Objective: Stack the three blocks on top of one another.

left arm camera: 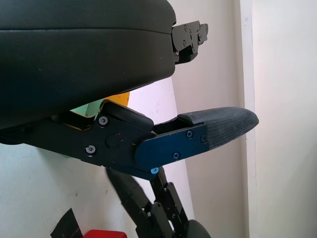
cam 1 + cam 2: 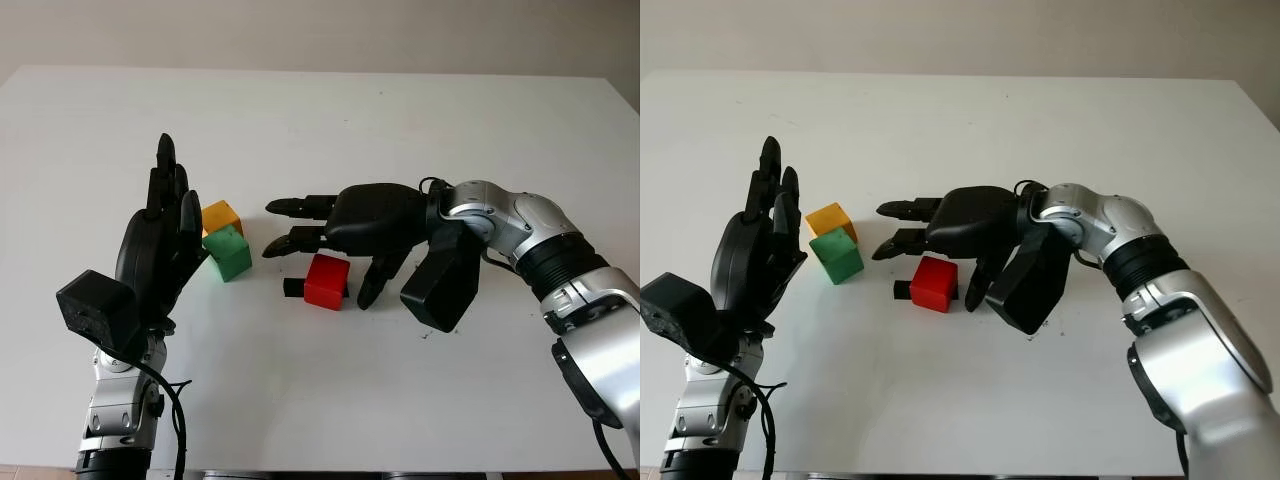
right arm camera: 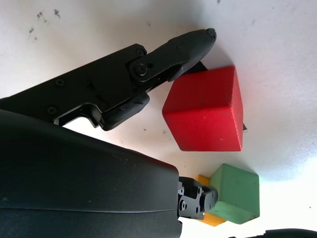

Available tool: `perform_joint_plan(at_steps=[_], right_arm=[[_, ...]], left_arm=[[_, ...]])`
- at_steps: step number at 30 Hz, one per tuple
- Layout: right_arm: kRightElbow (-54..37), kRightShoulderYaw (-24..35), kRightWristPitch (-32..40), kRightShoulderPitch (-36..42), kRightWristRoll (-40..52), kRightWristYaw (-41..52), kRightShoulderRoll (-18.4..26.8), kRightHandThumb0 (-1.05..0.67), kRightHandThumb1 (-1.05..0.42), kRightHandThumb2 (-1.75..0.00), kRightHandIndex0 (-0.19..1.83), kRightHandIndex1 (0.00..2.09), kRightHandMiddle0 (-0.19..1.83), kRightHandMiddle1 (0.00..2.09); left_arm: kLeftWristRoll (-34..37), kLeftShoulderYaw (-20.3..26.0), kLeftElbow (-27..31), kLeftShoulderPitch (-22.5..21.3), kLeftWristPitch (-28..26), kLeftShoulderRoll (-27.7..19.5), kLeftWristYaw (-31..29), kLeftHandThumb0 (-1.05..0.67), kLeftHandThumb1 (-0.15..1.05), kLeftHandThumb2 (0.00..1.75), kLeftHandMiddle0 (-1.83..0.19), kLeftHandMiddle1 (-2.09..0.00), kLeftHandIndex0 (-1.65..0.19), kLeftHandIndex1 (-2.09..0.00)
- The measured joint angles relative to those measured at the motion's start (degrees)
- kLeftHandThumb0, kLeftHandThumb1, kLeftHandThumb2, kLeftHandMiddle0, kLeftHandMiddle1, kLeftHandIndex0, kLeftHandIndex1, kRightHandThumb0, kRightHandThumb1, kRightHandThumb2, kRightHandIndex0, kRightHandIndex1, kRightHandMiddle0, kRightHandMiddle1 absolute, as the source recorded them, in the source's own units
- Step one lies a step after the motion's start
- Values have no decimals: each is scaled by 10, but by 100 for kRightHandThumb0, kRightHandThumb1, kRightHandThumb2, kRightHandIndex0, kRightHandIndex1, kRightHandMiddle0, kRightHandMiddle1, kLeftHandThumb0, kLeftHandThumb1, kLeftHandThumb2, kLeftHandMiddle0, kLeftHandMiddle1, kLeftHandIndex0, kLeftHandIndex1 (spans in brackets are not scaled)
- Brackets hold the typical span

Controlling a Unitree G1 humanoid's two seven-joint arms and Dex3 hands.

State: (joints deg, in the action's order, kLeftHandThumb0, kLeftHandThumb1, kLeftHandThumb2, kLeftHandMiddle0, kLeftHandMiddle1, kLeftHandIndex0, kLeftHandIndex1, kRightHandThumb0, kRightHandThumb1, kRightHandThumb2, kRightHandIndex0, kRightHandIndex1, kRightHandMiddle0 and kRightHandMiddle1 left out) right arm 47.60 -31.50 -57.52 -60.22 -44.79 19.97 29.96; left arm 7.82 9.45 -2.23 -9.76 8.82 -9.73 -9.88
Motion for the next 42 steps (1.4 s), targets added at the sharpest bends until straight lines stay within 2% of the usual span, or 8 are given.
perform_joint_plan(at_steps=[5, 9, 16, 22, 28, 31, 37, 42], right_arm=[[-6, 5, 2, -6, 10, 2, 12, -82, -89, -5, -19, 0, -19, 0], [-20, 49, 32, 0, 99, 39, 34, -93, -102, -12, -19, 0, -19, 0], [-129, 215, 222, 147, 358, 63, 38, -84, -105, -54, -19, 0, -19, 1], [-226, 295, 367, 280, 465, 16, -28, -79, -105, -64, -19, 0, -18, 3], [-307, 342, 495, 342, 554, -17, -101, -76, -105, -64, -19, 0, -19, 0], [-354, 361, 554, 369, 586, -41, -131, -74, -105, -64, -19, 0, -19, 0], [-415, 369, 584, 412, 601, -58, -174, -73, -105, -73, -19, 0, -19, 0], [-431, 370, 602, 427, 604, -67, -192, -72, -105, -73, -19, 0, -19, 0]], left_arm=[[-1, 0, 0, 0, 2, 0, 0, -79, 105, 70, 19, 0, 19, 0], [-4, 0, 2, 3, 2, 1, 10, -79, 105, 70, 19, 0, 19, 0], [-6, 2, 4, 4, 2, -3, 12, -77, 105, 71, 19, 0, 19, 0], [-6, 15, 1, -7, 5, -34, 2, -74, 105, 68, 19, 0, 19, 0], [-31, 29, 1, -25, -6, -87, -2, -73, 105, 61, 18, -3, 19, -2], [-44, 37, 1, -29, -3, -120, -9, -63, 105, 59, 16, -5, 16, -4], [-69, 46, -25, -59, 34, -170, -16, -46, 105, 33, -7, -10, -5, -12], [-58, 49, -58, -106, 41, -221, -69, -27, 104, 10, -56, -20, -48, -31]])
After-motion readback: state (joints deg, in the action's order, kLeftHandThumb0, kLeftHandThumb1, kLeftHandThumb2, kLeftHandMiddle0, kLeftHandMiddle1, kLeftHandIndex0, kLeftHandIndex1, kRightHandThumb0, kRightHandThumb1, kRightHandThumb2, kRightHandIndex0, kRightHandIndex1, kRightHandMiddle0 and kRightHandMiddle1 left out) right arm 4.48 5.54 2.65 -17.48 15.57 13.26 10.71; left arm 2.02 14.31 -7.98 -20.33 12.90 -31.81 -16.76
